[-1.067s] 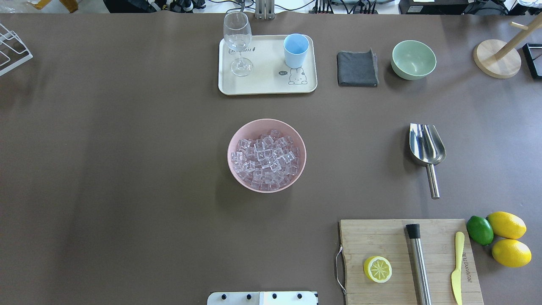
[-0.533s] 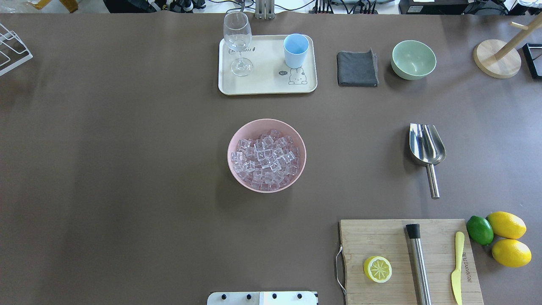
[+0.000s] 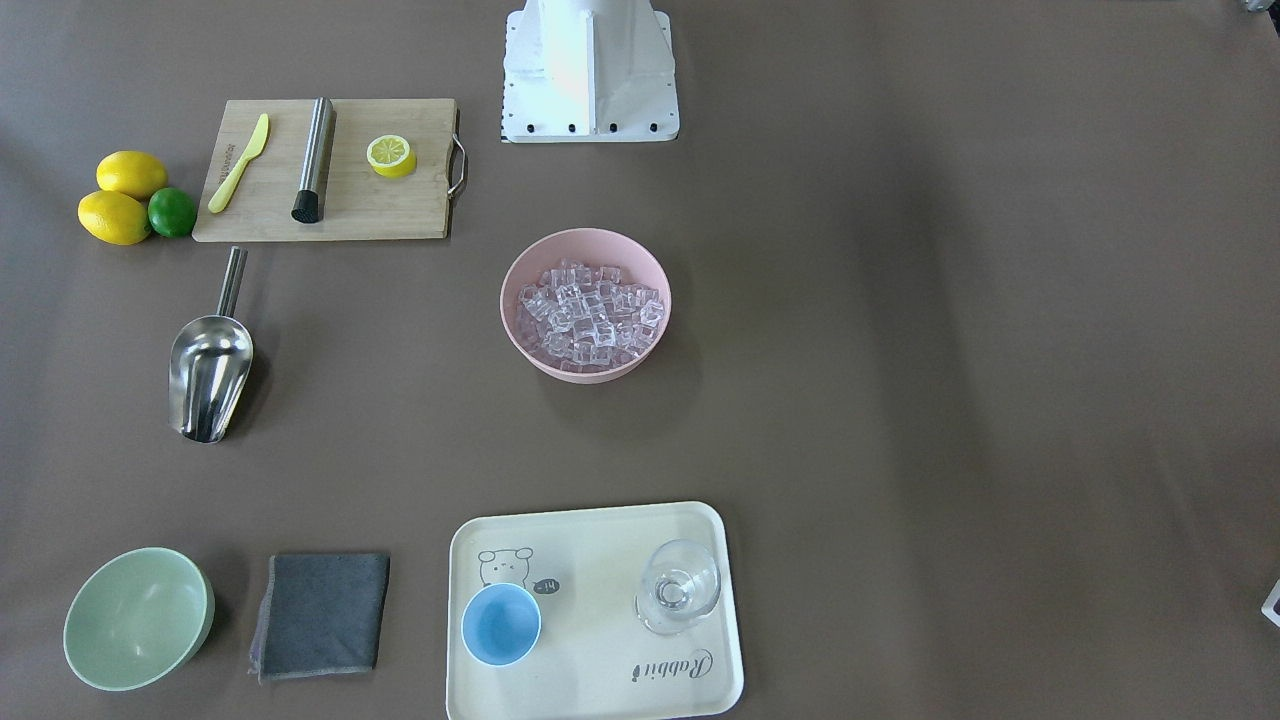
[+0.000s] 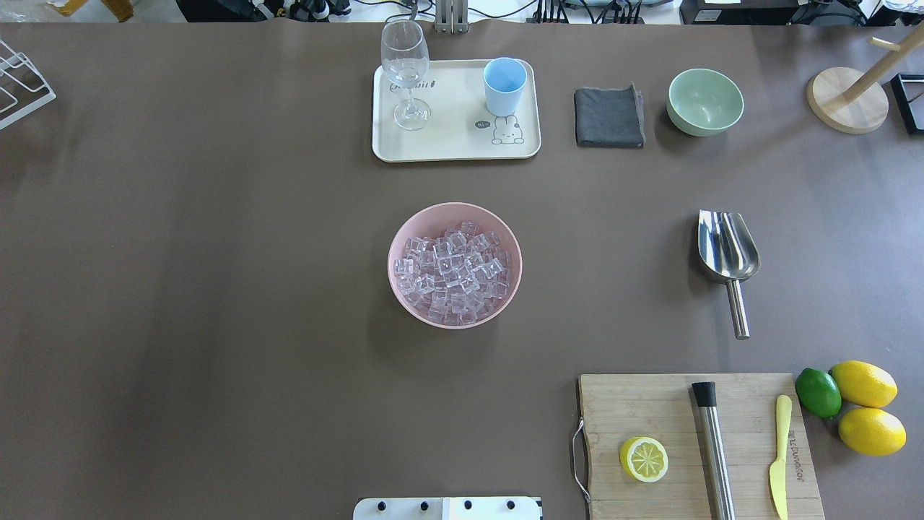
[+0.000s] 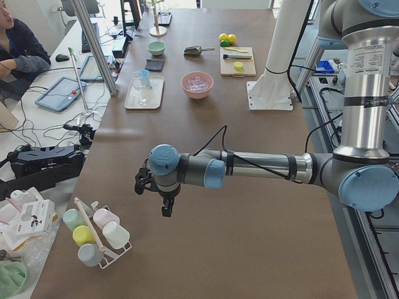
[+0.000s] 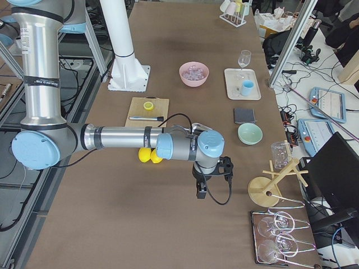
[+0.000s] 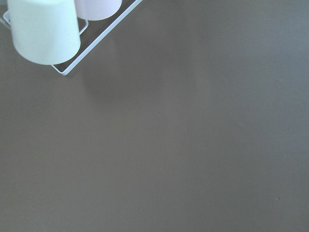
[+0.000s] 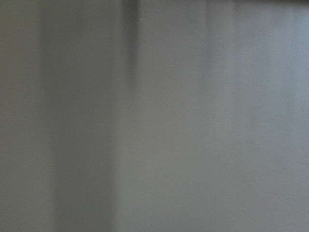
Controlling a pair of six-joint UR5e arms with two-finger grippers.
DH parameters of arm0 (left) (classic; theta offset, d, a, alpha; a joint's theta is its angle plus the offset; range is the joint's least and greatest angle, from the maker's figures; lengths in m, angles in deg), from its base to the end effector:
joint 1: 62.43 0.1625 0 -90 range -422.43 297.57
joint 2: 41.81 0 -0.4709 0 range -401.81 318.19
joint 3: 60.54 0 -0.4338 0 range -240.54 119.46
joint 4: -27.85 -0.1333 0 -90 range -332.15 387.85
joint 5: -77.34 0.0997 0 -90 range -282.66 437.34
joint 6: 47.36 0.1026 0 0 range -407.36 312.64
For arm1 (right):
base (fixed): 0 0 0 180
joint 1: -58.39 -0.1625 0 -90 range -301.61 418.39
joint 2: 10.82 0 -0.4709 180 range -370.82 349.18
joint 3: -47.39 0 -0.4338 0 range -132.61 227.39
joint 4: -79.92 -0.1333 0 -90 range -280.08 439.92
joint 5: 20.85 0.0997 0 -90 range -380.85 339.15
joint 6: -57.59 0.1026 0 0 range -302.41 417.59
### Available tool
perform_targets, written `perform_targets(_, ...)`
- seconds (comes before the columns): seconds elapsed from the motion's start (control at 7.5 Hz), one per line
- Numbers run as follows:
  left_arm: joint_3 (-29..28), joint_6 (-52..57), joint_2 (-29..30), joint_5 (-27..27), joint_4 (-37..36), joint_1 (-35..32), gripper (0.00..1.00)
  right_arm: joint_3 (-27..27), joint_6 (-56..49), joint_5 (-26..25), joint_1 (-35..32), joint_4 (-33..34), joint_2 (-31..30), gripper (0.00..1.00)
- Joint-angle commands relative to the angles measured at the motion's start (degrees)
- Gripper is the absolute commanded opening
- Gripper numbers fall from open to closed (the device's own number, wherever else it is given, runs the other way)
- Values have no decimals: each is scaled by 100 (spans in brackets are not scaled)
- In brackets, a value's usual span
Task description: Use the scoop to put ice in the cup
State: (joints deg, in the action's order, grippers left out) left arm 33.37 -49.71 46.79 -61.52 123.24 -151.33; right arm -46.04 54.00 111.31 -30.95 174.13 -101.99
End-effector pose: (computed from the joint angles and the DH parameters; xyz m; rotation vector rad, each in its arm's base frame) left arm -0.0458 -0.5309 0.6674 0.1037 0.8548 0.0383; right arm 0.0584 -0.5216 0.6956 -0.0137 -0.7365 -0.0583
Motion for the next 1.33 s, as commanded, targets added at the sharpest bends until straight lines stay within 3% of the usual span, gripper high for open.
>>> perform_targets(0.0,381,6,17,-218,32,205,98,-61,1312,10,1019,-968,143,100)
perform_targets(0.13,495,6,60,-446,102,380,98,-105,2152,63,1355,-1366,143,100)
perform_targets(0.27,583,15,69,-509,624,704,98,-297,2909,168,1671,-1605,143,100)
perform_targets(0.53,506,-11,104,-431,2136,1852,98,-884,4561,213,2540,-1625,126,100)
perform_targets(0.93,531,-2,954,-439,2300,2744,98,-1081,6672,47,3632,-2193,239,100)
perform_targets(1.2,532,-11,1464,-405,2308,3577,98,-1081,7161,-286,4177,-2170,416,100)
